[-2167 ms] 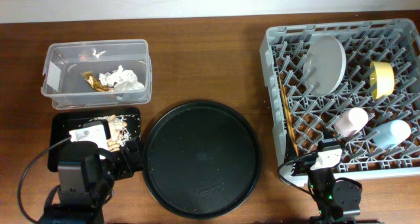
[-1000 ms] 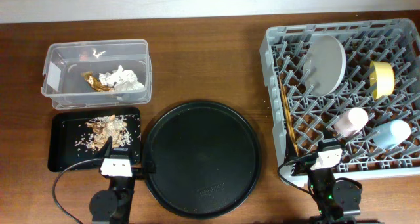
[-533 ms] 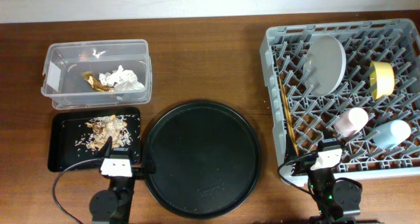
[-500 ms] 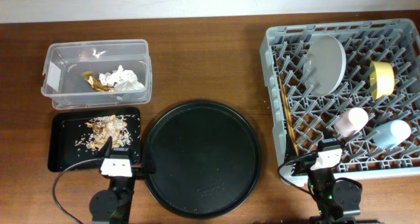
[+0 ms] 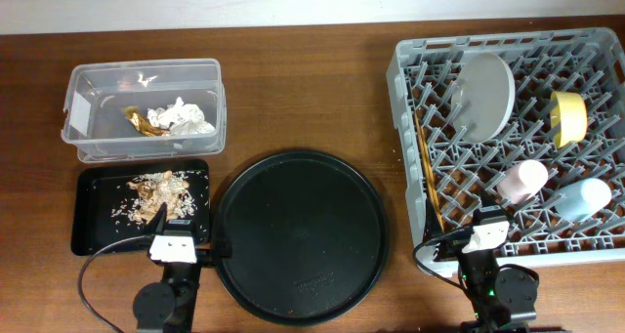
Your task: Sort waste into correct bins and load items into the dishwasher rack
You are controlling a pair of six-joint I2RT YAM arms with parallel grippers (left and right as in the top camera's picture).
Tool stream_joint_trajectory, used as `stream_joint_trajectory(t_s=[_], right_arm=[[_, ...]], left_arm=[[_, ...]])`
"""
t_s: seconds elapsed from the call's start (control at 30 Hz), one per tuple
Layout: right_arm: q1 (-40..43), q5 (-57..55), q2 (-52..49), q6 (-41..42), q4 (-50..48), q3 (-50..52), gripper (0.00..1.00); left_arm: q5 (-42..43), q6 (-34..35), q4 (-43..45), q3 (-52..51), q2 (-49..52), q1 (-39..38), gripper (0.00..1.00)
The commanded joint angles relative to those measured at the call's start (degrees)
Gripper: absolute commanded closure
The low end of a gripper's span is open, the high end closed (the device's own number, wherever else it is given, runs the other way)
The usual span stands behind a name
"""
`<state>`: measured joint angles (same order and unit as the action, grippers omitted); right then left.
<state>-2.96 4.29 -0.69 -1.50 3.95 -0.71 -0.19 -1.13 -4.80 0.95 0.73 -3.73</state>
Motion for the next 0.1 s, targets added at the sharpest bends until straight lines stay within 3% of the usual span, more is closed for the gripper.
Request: stream_joint_trajectory(t_s=[0.0, 0.07], right_arm=[[0.42, -0.48, 0.33, 0.22, 0.20, 0.39, 0.02], [0.42, -0.48, 0.33, 0.22, 0.17, 0.39, 0.02]], left_arm=[[0.85, -1.11, 0.04, -0.48, -0.44, 0.15, 0.01], [0.85, -1.11, 0.04, -0.48, -0.44, 0.15, 0.01]])
